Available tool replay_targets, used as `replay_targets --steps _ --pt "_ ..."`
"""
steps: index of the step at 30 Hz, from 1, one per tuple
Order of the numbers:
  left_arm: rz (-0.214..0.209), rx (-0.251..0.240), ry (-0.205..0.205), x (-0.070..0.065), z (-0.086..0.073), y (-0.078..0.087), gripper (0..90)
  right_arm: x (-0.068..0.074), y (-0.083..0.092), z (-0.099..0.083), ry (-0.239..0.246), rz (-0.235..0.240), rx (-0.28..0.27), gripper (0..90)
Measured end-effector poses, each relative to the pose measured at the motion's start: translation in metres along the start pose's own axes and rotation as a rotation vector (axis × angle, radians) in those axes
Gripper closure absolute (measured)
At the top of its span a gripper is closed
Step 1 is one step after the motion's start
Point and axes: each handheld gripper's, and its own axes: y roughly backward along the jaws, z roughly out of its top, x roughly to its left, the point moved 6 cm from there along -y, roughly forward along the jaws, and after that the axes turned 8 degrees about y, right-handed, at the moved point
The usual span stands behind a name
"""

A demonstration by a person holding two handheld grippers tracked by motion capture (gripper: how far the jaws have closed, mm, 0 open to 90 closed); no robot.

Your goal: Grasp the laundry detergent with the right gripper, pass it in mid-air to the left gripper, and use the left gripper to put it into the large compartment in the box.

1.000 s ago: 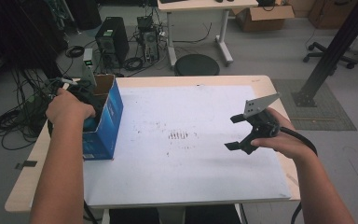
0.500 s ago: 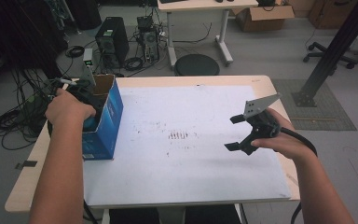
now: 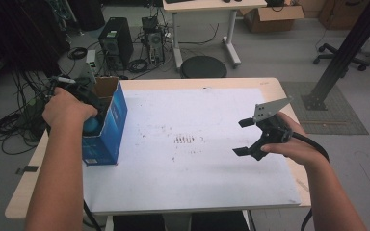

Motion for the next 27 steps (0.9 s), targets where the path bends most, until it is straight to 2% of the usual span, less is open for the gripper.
replay_targets --steps 9,14,20,27 --pt "0.002 -0.017 -0.002 -0.003 -0.004 0.015 26.7 0.002 0.003 0.003 0.009 -0.001 -0.009 1.8" --pt "-0.008 -0.032 -0.006 -0.006 -0.006 0.024 21.9 0.002 0.006 0.005 0.013 -0.005 -0.011 1.9" --pt "0.010 -0.044 -0.014 -0.007 -0.010 0.037 14.3 0.003 0.010 0.008 0.018 -0.009 -0.010 1.8" --pt "0.016 -0.049 -0.052 -0.013 -0.016 0.051 10.7 0.004 0.011 0.013 0.029 -0.006 -0.010 1.8"
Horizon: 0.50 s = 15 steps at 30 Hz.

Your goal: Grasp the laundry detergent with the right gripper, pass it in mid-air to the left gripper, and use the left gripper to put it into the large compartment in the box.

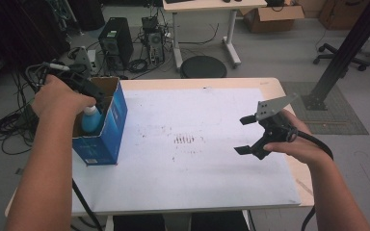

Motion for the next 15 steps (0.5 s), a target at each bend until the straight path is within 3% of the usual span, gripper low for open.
replay_targets --steps 11,15 --pt "0.018 -0.020 -0.043 -0.012 -0.007 0.023 0.2 0.001 0.004 0.009 0.013 0.000 0.001 1.9" --pt "0.017 -0.040 -0.083 -0.021 -0.010 0.031 0.2 0.001 0.007 0.012 0.019 -0.002 0.001 1.9"
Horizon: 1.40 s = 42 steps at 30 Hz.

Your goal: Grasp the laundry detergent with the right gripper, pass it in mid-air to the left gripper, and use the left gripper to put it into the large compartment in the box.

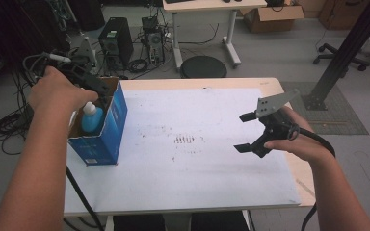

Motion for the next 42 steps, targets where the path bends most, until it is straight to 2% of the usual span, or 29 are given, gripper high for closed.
replay_targets --steps 6,15,20,24,27,28,31,32,36,40,42 --pt "-0.014 -0.028 -0.121 -0.030 -0.005 0.014 0.2 -0.001 0.002 0.004 0.003 0.000 0.010 1.9" --pt "-0.008 -0.027 -0.383 -0.078 -0.015 0.026 0.2 -0.003 0.008 0.017 0.042 0.003 0.040 2.0" --pt "-0.038 -0.012 -0.539 -0.101 -0.024 0.020 0.2 -0.002 0.012 0.025 0.070 0.003 0.066 2.0" --pt "-0.019 0.029 -0.640 -0.112 -0.032 0.012 0.2 0.000 0.012 0.030 0.085 0.008 0.104 2.1" --pt "-0.018 0.032 -0.715 -0.120 -0.037 0.006 0.2 0.002 0.012 0.032 0.099 0.009 0.136 2.1" --pt "-0.019 0.030 -0.747 -0.123 -0.039 0.004 0.2 0.002 0.012 0.033 0.102 0.010 0.147 2.1" --pt "-0.012 0.015 -0.892 -0.132 -0.045 -0.002 0.2 0.003 0.012 0.034 0.116 0.008 0.179 2.1" --pt "-0.007 0.011 -0.923 -0.134 -0.047 -0.005 0.2 0.004 0.011 0.034 0.120 0.008 0.193 2.1" --pt "-0.023 0.042 -0.977 -0.142 -0.052 -0.015 0.2 0.007 0.009 0.034 0.143 0.025 0.238 2.4" --pt "0.002 0.061 -1.034 -0.144 -0.055 -0.023 0.2 0.009 0.005 0.033 0.150 0.037 0.272 2.5" --pt "-0.003 0.072 -1.067 -0.144 -0.057 -0.026 0.2 0.009 0.003 0.031 0.155 0.046 0.284 2.5"
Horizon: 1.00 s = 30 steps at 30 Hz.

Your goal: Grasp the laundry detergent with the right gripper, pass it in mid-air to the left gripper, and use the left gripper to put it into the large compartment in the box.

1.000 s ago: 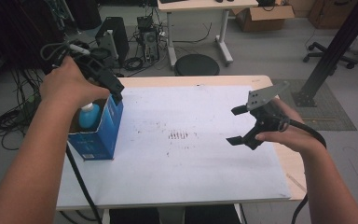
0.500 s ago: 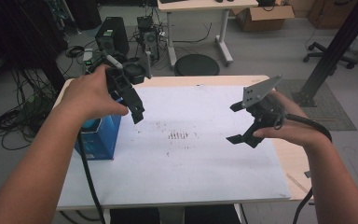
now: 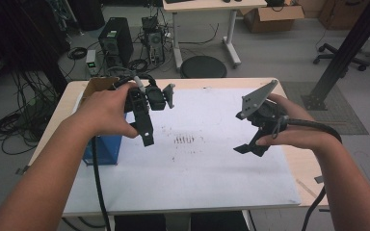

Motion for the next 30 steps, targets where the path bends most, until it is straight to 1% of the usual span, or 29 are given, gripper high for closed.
replay_targets --steps 1,3,6,8,10,11,12,13,14,16,19,22,23,27,30 --pt "-0.011 0.002 -0.009 -0.001 0.000 -0.001 0.2 0.000 -0.002 -0.001 0.001 0.007 0.009 2.5" --pt "-0.015 0.010 -0.040 -0.002 0.000 -0.004 0.2 -0.001 -0.005 -0.003 0.010 0.012 0.038 2.6" --pt "-0.020 0.017 -0.060 -0.003 0.001 -0.006 0.2 -0.004 -0.013 -0.007 0.019 0.030 0.078 2.8" --pt "-0.024 0.022 -0.066 -0.003 0.001 -0.008 0.2 -0.007 -0.018 -0.010 0.022 0.029 0.107 3.1" --pt "-0.023 0.021 -0.086 -0.002 0.002 -0.009 0.2 -0.010 -0.023 -0.014 0.025 0.035 0.130 3.1" --pt "-0.028 0.017 -0.080 -0.003 0.002 -0.010 0.2 -0.011 -0.025 -0.016 0.027 0.042 0.141 3.2" --pt "-0.025 0.022 -0.088 -0.001 0.002 -0.010 0.2 -0.013 -0.027 -0.018 0.028 0.047 0.156 3.3" --pt "-0.024 0.017 -0.091 0.000 0.002 -0.010 0.2 -0.015 -0.028 -0.020 0.024 0.049 0.169 3.3" --pt "-0.031 0.020 -0.084 0.000 0.002 -0.010 0.2 -0.017 -0.030 -0.021 0.021 0.050 0.176 3.3" --pt "-0.028 0.015 -0.089 0.002 0.002 -0.011 0.2 -0.020 -0.032 -0.023 0.018 0.060 0.187 3.4" --pt "-0.030 0.008 -0.085 0.003 0.001 -0.011 0.2 -0.022 -0.034 -0.024 0.013 0.069 0.189 3.5" --pt "-0.028 0.005 -0.089 0.004 0.000 -0.011 0.2 -0.024 -0.035 -0.025 0.011 0.069 0.198 3.5" --pt "-0.030 0.005 -0.084 0.003 0.000 -0.011 0.2 -0.024 -0.036 -0.025 0.011 0.070 0.200 3.5" --pt "-0.028 -0.002 -0.088 0.004 -0.001 -0.009 0.2 -0.024 -0.037 -0.023 0.014 0.074 0.198 3.5" --pt "-0.029 -0.005 -0.079 0.005 -0.002 -0.010 0.2 -0.025 -0.037 -0.021 0.014 0.073 0.195 3.5"
